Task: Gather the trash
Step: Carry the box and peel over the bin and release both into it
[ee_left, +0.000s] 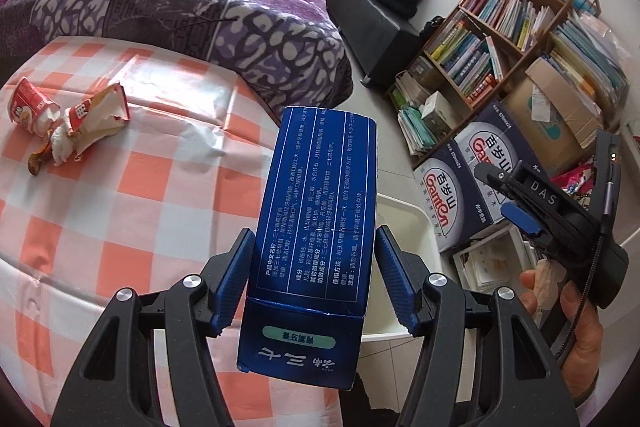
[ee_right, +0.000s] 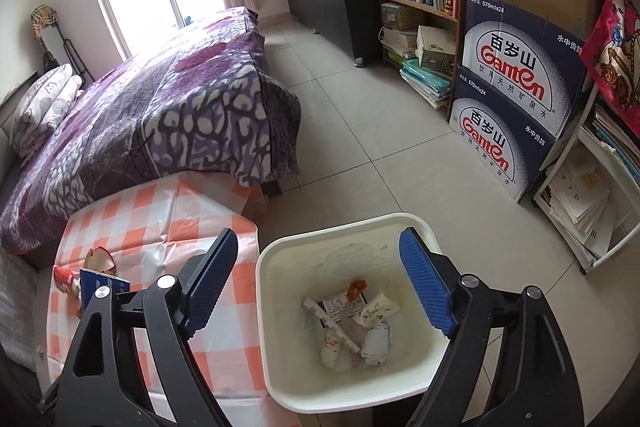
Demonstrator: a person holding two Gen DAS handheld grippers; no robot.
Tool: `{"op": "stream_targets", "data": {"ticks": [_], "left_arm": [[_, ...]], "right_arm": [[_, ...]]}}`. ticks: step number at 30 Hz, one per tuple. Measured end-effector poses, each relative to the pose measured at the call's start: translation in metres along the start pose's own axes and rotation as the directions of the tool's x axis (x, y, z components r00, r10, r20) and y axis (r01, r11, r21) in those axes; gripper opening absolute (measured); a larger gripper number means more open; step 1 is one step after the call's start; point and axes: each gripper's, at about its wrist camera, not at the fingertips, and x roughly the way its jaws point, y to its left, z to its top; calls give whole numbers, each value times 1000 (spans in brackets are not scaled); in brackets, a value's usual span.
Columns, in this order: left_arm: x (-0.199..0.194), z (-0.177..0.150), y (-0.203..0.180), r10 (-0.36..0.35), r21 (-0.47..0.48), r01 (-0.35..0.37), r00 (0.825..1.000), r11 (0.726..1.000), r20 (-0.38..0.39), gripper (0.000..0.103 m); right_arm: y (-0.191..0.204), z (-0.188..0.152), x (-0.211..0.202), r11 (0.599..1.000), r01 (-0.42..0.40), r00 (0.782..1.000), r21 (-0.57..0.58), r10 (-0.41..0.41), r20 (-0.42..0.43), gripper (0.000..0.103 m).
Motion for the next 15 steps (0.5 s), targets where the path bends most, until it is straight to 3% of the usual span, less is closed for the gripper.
{"op": "stream_targets", "data": {"ticks": [8,15], "left_arm": [[35,-3,-34,-67,13,68,995,998,-70,61],[74,2,-76,-128,35,134,980,990,-149,62]], "right_arm": [[-27,13,-15,991,-25,998,128,18,59,84],[-47,19,-22,974,-52,996,219,34,86,84]]}}
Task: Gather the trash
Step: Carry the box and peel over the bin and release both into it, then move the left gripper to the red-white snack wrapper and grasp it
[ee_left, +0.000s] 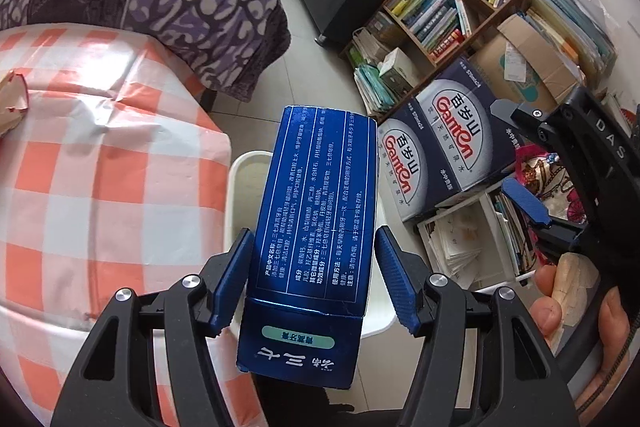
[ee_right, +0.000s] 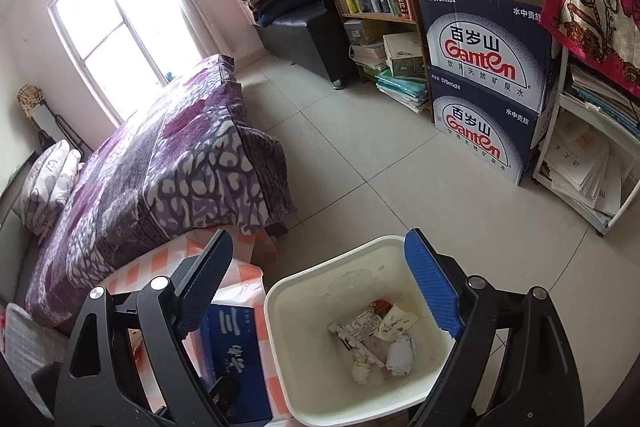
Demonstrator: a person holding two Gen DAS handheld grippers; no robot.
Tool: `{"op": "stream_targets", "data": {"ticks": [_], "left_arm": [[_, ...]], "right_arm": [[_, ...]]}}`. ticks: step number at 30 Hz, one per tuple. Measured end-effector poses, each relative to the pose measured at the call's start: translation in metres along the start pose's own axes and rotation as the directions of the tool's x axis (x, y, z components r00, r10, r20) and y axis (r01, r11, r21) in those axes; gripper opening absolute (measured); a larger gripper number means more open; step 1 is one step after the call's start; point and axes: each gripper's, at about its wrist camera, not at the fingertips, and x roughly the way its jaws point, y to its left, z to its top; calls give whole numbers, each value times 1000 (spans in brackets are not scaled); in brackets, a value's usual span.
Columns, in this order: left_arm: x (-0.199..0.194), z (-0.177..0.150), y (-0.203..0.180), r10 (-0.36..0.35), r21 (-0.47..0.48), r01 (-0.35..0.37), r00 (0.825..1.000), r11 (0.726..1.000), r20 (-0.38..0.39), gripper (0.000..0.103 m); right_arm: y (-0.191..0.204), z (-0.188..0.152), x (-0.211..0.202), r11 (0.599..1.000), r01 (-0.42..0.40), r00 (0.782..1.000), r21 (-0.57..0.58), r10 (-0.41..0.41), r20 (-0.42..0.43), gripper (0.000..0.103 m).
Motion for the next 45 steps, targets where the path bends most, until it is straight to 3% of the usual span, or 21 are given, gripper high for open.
{"op": "stream_targets", "data": {"ticks": [5,7,11,14,17,20,22,24,27,29,35,37,41,42,43,44,45], "left_arm": [[20,6,-8,-36,-15,35,998,999,-58,77],[18,4,-2,-21,-17,19,998,1000,-64,77],[11,-1,21,87,-1,-87,994,996,-64,77],[3,2,42,230,42,-228,971,973,-67,77],[-6,13,68,424,124,-413,903,902,-69,77],[-10,31,99,596,226,-567,798,792,-87,77],[-12,45,121,694,292,-648,715,703,-86,77],[-14,61,142,763,345,-702,642,623,-71,77],[-13,85,170,833,399,-754,551,522,-51,77],[-9,98,186,856,421,-765,515,487,-53,77],[19,114,229,892,492,-755,436,434,-119,77],[26,113,238,886,493,-744,441,451,-145,72],[21,108,249,868,463,-741,470,486,-159,43],[16,107,249,856,438,-742,493,507,-156,39],[7,107,249,829,394,-735,536,552,-162,34],[-6,107,249,783,326,-716,598,617,-169,31],[-17,106,248,747,268,-700,643,662,-165,30]], "right_arm": [[-4,3,-2,999,-12,1000,44,11,12,86],[-3,2,-1,999,-18,1000,49,18,6,86],[8,-5,3,999,-36,999,35,37,-22,89],[24,-16,10,998,-59,996,1,59,-67,90],[43,-28,18,996,-82,991,-36,78,-112,91],[63,-38,27,992,-118,982,-49,109,-158,91],[74,-43,33,989,-138,974,-53,125,-189,91],[85,-49,40,986,-159,964,-41,146,-224,91],[98,-56,49,982,-188,948,-16,177,-265,91],[106,-59,53,978,-206,938,-7,195,-288,91],[123,-70,65,977,-211,923,-15,194,-333,91],[126,-70,67,977,-212,922,-22,192,-336,91],[129,-73,69,978,-202,927,-54,173,-332,91],[129,-73,70,978,-202,926,-55,172,-337,91],[130,-74,71,977,-204,922,-57,172,-346,91],[130,-75,72,977,-205,921,-62,171,-351,91],[131,-77,72,976,-206,920,-70,169,-354,91]]}}
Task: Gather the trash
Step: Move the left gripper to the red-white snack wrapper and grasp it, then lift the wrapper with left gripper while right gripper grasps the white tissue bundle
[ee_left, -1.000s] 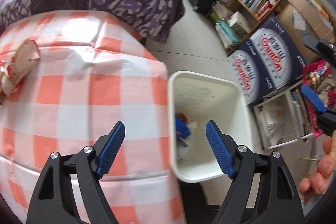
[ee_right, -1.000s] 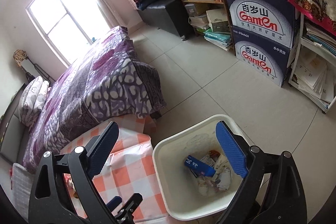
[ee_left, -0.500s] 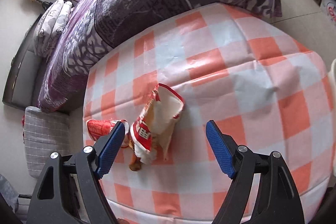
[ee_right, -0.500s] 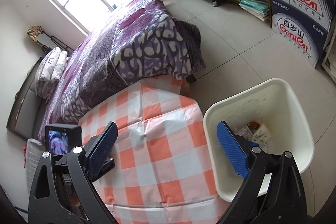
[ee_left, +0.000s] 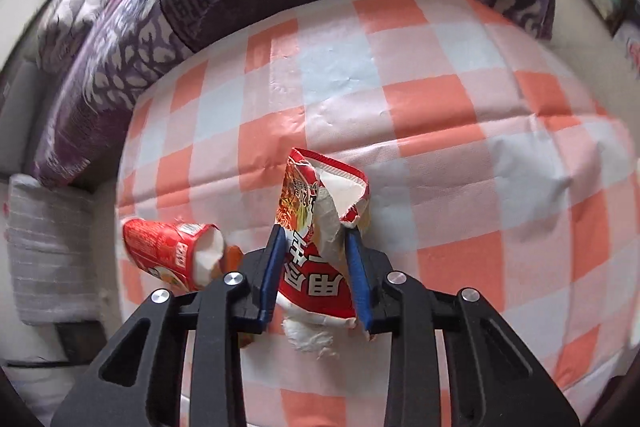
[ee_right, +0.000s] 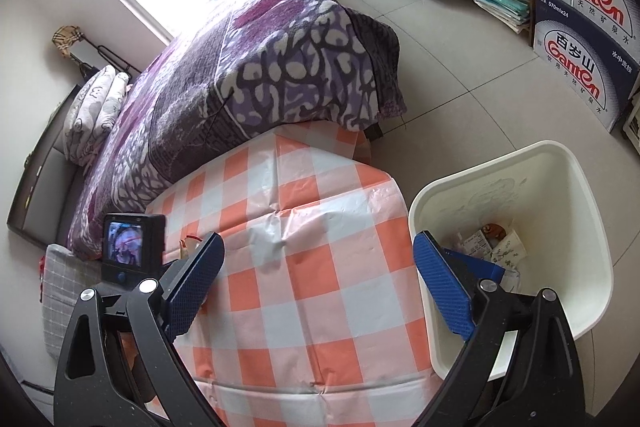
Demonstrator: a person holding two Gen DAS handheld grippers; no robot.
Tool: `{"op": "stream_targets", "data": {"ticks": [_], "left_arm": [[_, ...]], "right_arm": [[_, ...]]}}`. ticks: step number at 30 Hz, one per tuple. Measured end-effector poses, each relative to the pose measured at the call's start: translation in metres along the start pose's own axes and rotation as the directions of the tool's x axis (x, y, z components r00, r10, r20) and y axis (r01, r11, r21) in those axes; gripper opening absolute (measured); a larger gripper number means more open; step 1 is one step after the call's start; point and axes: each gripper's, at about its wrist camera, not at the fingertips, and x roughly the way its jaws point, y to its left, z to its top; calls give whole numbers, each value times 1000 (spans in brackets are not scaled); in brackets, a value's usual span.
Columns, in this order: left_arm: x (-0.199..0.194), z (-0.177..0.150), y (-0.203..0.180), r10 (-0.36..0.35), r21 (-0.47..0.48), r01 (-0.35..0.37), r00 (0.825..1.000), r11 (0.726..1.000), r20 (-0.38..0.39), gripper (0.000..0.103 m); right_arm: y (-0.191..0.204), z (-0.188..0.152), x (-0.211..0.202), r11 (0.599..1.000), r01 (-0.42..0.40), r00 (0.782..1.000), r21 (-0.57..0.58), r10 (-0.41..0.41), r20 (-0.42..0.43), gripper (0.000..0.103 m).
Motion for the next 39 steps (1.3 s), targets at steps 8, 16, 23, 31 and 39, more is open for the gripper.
{"op": "stream_targets", "data": {"ticks": [8,16,23,31,39], "left_arm": [[-64,-72,51,-305,-334,369,924,868,229,23],[-112,-155,91,-300,-526,491,862,695,408,22],[-70,-206,98,-274,-660,394,919,640,284,21],[-42,-230,135,-109,-752,214,976,624,187,21],[-15,-260,182,-102,-861,198,980,468,171,20]], "right_arm": [[23,-18,13,993,12,999,-114,-16,-37,91],[58,-53,39,961,30,993,-276,-60,-100,91],[81,-77,50,936,17,989,-351,-67,-130,91],[108,-108,69,896,-24,977,-442,-71,-199,91],[123,-126,74,869,-56,972,-492,-66,-227,91]]}}
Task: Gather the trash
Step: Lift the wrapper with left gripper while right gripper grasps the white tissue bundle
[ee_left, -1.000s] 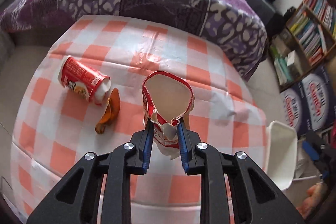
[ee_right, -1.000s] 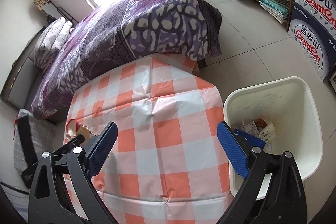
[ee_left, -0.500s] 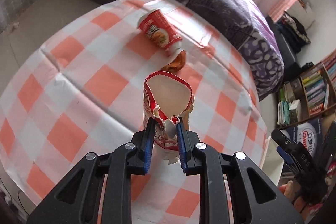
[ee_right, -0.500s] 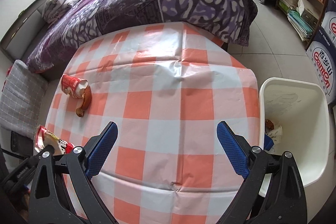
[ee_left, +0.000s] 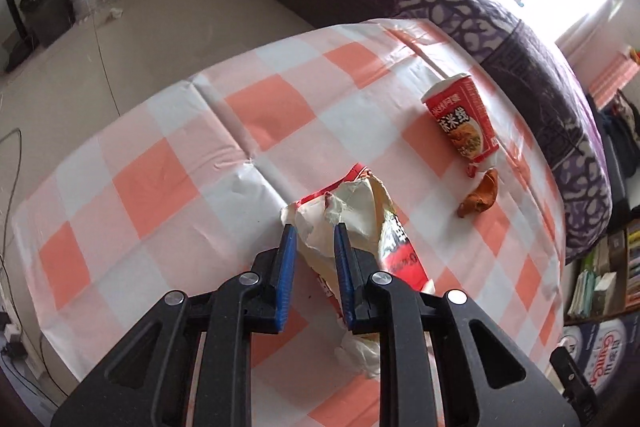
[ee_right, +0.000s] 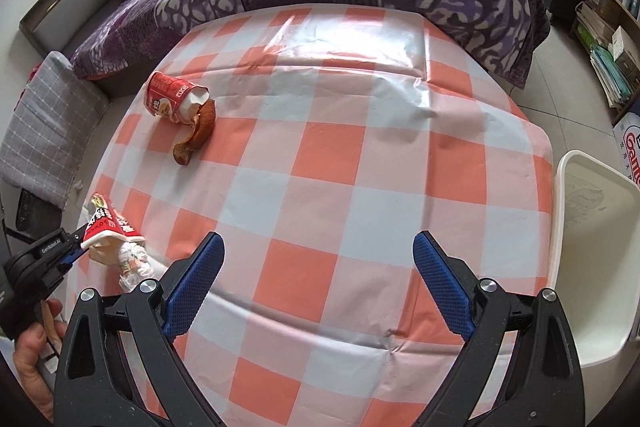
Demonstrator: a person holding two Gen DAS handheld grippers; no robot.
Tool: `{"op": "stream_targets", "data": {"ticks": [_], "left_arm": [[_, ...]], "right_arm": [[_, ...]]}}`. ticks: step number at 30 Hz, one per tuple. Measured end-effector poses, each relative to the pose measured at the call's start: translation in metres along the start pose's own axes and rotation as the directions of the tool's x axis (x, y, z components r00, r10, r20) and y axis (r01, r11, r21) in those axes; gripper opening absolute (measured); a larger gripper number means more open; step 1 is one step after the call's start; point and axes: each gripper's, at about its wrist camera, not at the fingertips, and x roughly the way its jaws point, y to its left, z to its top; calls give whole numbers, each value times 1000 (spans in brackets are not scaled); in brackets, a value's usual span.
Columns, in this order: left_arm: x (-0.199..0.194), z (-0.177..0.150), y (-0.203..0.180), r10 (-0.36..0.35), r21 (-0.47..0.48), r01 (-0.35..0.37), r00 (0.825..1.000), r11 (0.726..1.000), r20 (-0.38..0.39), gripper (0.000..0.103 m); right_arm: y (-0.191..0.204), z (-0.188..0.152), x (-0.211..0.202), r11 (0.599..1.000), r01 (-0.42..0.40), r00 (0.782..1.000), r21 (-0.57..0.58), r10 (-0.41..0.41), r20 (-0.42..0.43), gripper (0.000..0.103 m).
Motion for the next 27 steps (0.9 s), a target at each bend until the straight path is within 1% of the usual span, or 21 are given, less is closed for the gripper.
{"op": "stream_targets", "data": {"ticks": [3,7,9,10,11,12,14,18,20,21,22,23,24,25,27], "left_arm": [[8,3,14,-55,-85,53,998,995,-26,16],[9,8,23,-156,-157,144,986,977,-63,18],[8,8,26,-188,-201,171,979,965,-73,50],[8,9,29,-199,-232,177,977,957,-73,79],[5,9,32,-204,-262,182,977,948,-62,82],[4,10,33,-215,-280,191,975,941,-56,82],[4,14,29,-234,-282,209,971,936,-58,82],[9,21,10,-251,-247,230,966,941,-59,82],[12,25,-3,-254,-201,234,964,951,-80,82],[14,28,-10,-236,-167,220,968,961,-86,82],[16,29,-13,-177,-146,163,980,976,-91,82],[19,28,-14,-113,-135,98,988,986,-106,82],[25,26,-13,-93,-133,76,987,988,-130,82],[32,23,-11,-110,-143,88,981,986,-160,82],[42,19,-5,-154,-175,119,967,977,-203,70]], "right_arm": [[10,-2,1,999,-9,1000,-45,9,7,91],[28,-9,7,993,-13,1000,-118,12,-7,91],[34,-11,8,990,-8,1000,-142,7,-10,91],[35,-12,8,989,-4,1000,-150,3,-10,91],[36,-12,8,988,-1,1000,-154,0,-9,91],[36,-12,8,988,1,1000,-154,-2,-8,91],[34,-12,7,990,4,1000,-143,-5,-7,91],[27,-12,9,993,7,1000,-118,-9,-19,91],[25,-13,10,994,2,1000,-113,-5,-30,91],[25,-14,11,993,2,999,-116,-5,-33,91],[26,-14,11,993,2,999,-122,-6,-34,91],[27,-15,12,992,3,999,-130,-8,-35,91],[28,-16,14,990,5,999,-140,-10,-39,91],[30,-17,15,989,4,999,-146,-10,-41,91],[34,-18,17,988,-12,999,-151,5,-46,91]]}}
